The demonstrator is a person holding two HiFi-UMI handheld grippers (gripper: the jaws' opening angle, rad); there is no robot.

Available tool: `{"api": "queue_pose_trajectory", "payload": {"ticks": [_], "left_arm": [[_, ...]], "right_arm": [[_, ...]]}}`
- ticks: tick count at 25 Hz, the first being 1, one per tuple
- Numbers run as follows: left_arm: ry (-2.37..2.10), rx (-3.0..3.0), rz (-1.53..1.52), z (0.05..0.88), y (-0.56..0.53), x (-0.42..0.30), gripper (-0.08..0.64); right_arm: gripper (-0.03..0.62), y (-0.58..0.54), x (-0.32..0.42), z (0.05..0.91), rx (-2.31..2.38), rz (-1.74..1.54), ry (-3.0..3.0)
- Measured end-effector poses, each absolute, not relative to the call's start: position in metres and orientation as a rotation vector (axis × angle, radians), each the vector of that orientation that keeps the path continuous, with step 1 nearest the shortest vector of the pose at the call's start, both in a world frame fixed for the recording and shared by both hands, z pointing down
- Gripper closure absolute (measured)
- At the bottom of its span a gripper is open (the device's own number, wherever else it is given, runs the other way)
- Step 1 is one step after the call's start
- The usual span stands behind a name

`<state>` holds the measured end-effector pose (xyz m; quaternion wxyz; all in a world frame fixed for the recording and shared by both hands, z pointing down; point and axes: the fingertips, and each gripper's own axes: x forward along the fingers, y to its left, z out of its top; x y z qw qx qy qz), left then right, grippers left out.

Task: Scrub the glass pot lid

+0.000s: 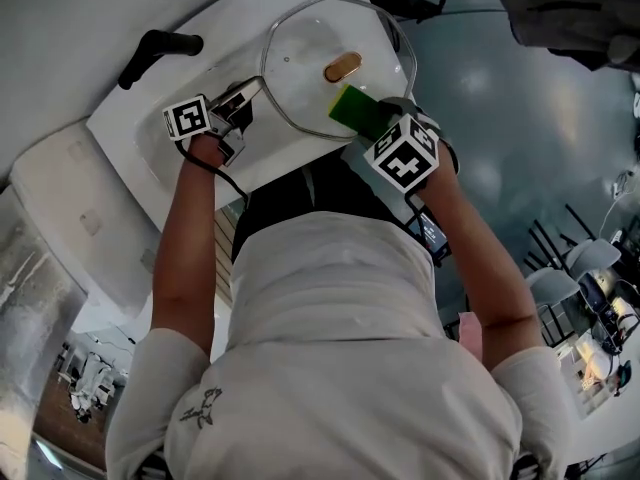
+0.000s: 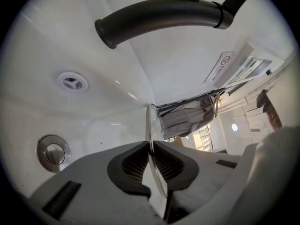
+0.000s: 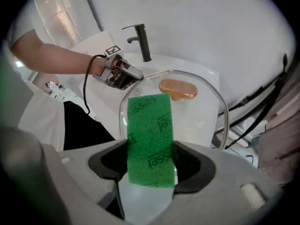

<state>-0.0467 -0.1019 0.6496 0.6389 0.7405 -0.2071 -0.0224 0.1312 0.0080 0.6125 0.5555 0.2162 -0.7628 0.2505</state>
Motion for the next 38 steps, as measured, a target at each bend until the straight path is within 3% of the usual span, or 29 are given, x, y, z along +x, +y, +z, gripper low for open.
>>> {"api": "queue_pose_trajectory", "payload": {"ticks": [16,27,38], "left_arm": [[-0.502,1.646,-0.093,0.652,-0.101,-0.048,0.523],[-0.577,1.762,-0.106,0.640,-0.102,-0.045,0.433],[-0.710,1.870,-0.090,0.583,-0.107,-0.064,0.397]], "right_arm": [[0.296,0.033,0.214,0.636,0.601,0.824,-1.693],[0.296,-0.006,0.208,0.589,0.759,0.616,-1.921],[0.296,-0.038,0.191,0.482,0.942,0.363,-2.138]]}}
